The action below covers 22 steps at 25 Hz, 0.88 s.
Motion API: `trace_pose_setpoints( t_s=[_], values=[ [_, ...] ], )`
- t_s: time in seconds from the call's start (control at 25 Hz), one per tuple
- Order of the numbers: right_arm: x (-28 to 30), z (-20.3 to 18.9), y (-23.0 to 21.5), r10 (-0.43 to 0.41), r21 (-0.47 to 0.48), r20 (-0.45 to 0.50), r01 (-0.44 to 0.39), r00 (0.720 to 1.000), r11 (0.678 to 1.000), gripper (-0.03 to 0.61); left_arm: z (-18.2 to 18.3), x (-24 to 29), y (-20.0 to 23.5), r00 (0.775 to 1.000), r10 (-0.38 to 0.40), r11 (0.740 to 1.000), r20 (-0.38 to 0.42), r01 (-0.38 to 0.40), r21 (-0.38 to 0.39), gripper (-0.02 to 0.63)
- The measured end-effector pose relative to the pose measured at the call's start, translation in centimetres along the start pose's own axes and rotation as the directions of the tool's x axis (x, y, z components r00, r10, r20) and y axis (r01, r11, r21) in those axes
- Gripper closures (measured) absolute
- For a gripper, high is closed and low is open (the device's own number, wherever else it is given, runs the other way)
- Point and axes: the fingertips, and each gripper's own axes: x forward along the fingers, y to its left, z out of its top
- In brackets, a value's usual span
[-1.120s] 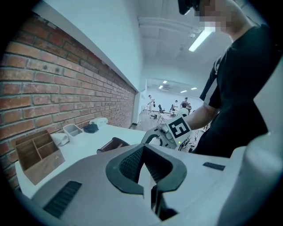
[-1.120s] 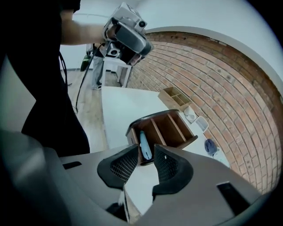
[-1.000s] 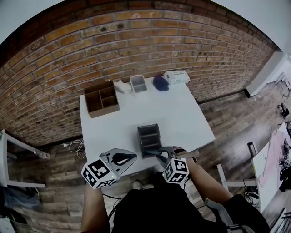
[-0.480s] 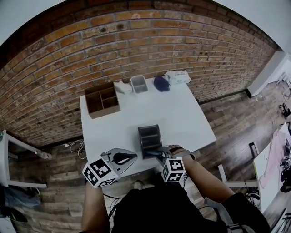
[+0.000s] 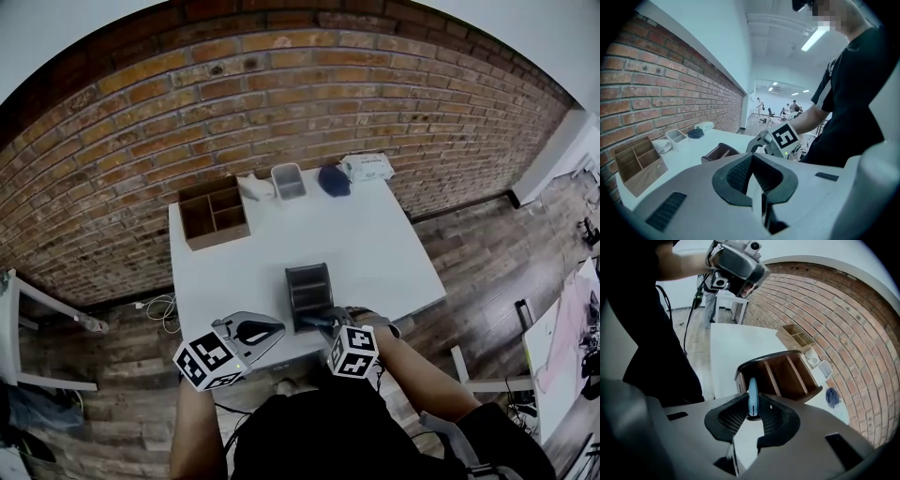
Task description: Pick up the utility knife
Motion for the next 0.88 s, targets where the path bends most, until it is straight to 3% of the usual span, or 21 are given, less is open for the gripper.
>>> trace_pose_setpoints(
  t_s=[0.2, 0.44, 0.56, 0.68, 0.88],
  values=[
    [-2.5, 0.0, -0.6, 0.030, 0.241, 0.096, -0.053, 0.995, 0.969, 0.509, 0.8, -0.3, 0.6, 0.999, 0.028, 1.000, 0.028, -0.029, 0.010, 0.624],
    [-8.1, 0.6, -3.0, -0.035, 0.504, 0.280, -0.116, 0.959, 0.856, 0.509, 2.0, -1.3, 2.2, 0.989, 0.109, 0.994, 0.098, -0.109, 0.001, 0.624],
    [-11.2, 2.0, -5.2, -0.134, 0.551, 0.388, -0.113, 0.912, 0.826, 0.509, 2.3, -1.6, 2.6, 0.984, 0.135, 0.990, 0.118, -0.138, 0.014, 0.624],
    [-14.2, 4.0, -7.6, -0.268, 0.588, 0.483, -0.082, 0.833, 0.804, 0.509, 3.3, -2.1, 3.1, 0.971, 0.183, 0.980, 0.152, -0.192, 0.043, 0.624],
    [-18.0, 6.8, -9.5, -0.394, 0.646, 0.530, -0.057, 0.751, 0.761, 0.509, 5.3, -3.5, 3.3, 0.947, 0.200, 0.977, 0.252, -0.214, 0.026, 0.624]
  ],
)
